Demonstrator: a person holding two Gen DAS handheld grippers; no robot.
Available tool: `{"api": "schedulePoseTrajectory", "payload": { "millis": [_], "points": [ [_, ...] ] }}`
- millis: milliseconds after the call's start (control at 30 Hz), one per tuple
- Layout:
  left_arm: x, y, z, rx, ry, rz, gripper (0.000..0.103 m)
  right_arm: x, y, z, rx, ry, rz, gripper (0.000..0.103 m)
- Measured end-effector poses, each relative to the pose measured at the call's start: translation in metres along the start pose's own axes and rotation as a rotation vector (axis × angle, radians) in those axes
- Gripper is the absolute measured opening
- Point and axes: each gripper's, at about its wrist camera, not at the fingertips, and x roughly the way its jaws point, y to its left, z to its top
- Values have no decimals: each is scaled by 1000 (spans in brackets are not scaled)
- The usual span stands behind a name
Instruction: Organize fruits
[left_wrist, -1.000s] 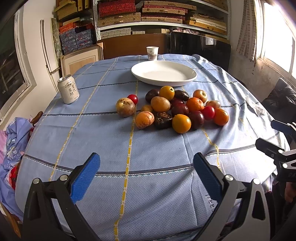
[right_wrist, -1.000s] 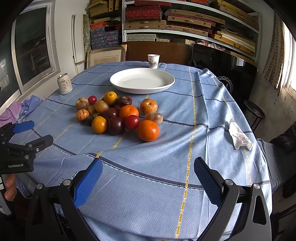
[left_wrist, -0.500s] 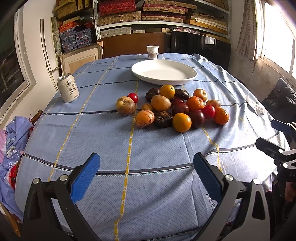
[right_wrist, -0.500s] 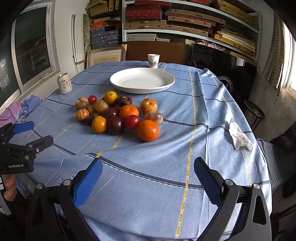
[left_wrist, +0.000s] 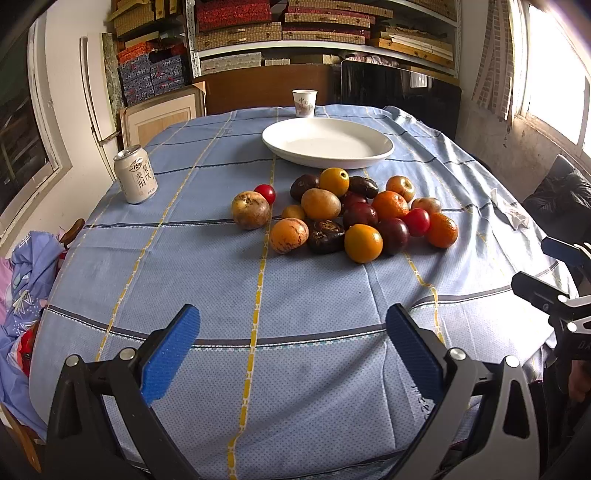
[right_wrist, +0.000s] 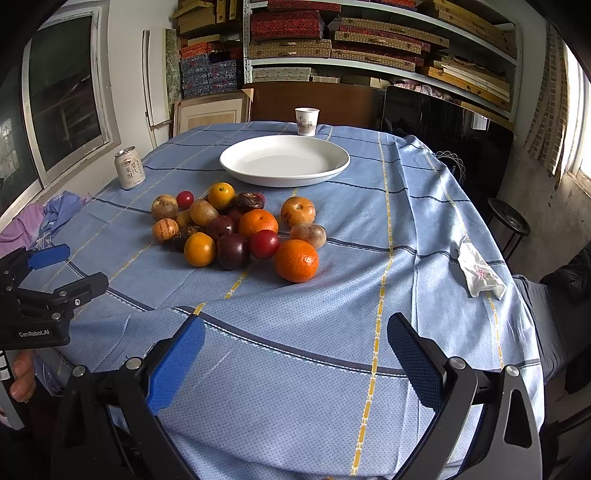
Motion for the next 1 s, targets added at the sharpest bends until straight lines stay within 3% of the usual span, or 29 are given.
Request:
{"api": "schedulePoseTrajectory", "payload": {
  "millis": [1000],
  "points": [
    [8,0,-1,-9,18,-4,99,5,2,1,0,12,0,100]
  ]
}}
